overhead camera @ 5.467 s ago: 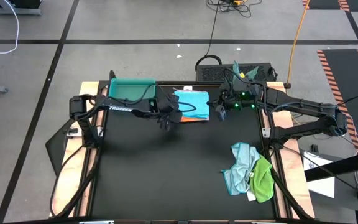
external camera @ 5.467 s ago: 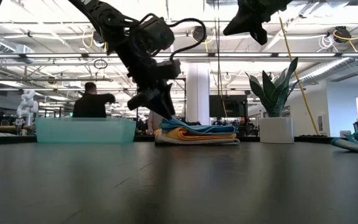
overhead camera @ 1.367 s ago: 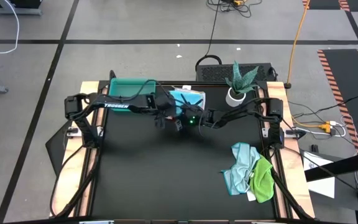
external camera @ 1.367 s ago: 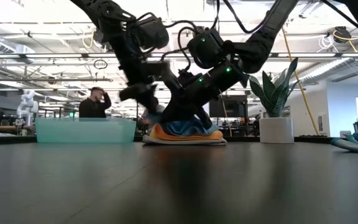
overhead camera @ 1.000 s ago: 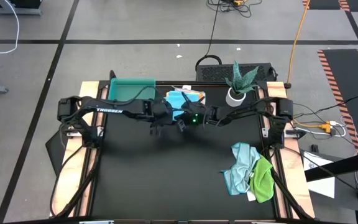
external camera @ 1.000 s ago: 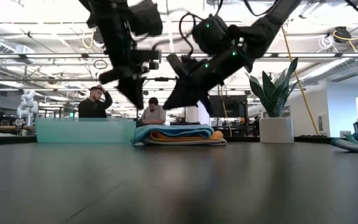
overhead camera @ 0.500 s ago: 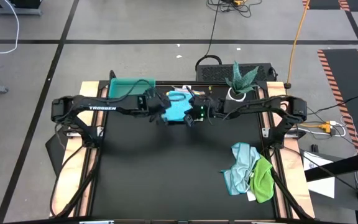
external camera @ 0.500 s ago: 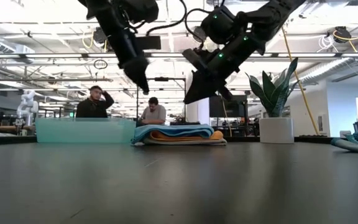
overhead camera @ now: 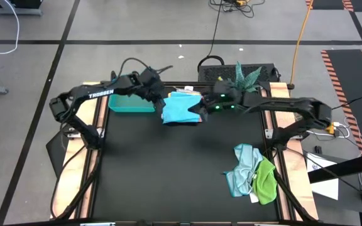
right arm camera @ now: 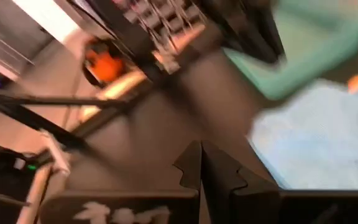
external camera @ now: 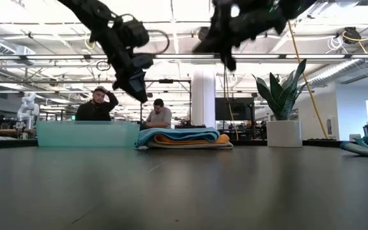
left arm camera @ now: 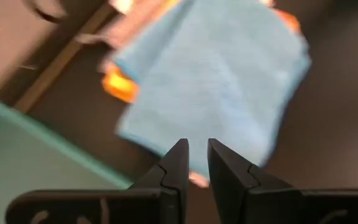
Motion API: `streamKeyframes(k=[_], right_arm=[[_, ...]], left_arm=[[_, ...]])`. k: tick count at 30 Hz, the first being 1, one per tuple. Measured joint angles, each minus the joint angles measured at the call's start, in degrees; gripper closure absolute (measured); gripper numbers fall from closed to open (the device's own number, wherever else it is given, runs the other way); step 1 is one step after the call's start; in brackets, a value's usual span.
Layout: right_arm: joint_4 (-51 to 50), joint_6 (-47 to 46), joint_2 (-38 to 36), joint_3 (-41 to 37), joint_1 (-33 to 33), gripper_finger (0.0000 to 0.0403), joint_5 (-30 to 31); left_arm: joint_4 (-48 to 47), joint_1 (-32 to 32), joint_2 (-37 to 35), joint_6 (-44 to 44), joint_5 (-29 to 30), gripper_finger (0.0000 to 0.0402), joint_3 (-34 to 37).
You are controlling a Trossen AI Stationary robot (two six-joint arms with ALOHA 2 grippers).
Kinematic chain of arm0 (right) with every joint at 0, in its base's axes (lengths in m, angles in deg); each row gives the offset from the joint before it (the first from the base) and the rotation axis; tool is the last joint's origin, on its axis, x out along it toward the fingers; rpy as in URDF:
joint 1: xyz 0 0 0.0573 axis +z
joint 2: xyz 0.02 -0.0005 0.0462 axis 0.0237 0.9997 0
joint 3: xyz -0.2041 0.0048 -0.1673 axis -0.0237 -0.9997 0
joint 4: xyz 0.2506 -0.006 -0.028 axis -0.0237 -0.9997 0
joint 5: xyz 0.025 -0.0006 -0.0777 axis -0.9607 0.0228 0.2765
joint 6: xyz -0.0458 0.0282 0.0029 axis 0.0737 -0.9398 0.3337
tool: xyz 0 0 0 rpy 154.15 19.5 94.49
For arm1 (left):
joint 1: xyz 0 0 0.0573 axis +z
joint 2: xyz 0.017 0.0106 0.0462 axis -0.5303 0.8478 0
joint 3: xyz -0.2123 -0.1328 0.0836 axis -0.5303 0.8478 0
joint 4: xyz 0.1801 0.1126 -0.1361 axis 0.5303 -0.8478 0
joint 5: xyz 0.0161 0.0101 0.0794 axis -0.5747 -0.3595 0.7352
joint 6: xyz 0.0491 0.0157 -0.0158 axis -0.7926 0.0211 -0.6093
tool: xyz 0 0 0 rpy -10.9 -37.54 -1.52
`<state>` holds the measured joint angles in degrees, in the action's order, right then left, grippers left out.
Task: Fold microfiber towels
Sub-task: Stack the folded blue microfiber towel on top of the folded gray microfiber towel
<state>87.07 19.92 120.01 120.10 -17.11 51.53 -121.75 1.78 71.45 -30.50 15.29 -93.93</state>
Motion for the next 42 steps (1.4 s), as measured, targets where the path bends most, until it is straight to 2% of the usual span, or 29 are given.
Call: streamKeyframes(k=[2,5,11,17,20,25,29,33,39,42], right_arm=[[-0.2,1.02,-3.94,0.0,0.48,0.0403,0.69],[-0.91,3.04,-9.21,0.02,1.8,0.0403,4.41],[-6.01,4.76,-15.72,0.04,4.23,0.0403,12.09],[-10.76,3.73,-16.41,0.04,5.15,0.0403,15.8],[-11.65,2.55,-16.36,-0.17,5.15,0.0403,16.84],[-11.75,2.36,-16.36,-0.94,5.32,0.0403,16.96],[-11.73,2.25,-16.38,-0.94,5.63,0.0403,16.85],[-11.73,2.18,-16.38,-0.94,5.84,0.0403,16.84],[-11.72,2.33,-16.38,-0.94,5.85,0.0403,16.83],[-11.71,2.36,-16.38,-0.94,5.85,0.0403,16.79]], left_arm=[[0.5,1.43,1.76,0.22,-7.2,0.0339,0.0],[1.04,2.15,4.54,-1.81,-9.6,0.0328,0.0],[4.26,2.71,8.57,-2.43,-8.01,0.0279,-0.72],[4.1,2.6,11.54,-6.34,3.2,0.0231,-7.27],[0.14,2.2,13.95,-8.43,4.68,0.0217,-12.3],[-14.01,2.17,20.67,-13.96,4.5,0.0214,-20.82],[-20.87,2.2,25.35,-16.21,7.91,0.0215,-24.72],[-21.0,2.18,26.73,-16.1,9.04,0.0215,-26.28],[-19.92,2.74,26.73,-16.11,5.03,0.0215,-26.4],[-20.02,3.02,26.95,-16.94,4.8,0.0215,-26.39]])
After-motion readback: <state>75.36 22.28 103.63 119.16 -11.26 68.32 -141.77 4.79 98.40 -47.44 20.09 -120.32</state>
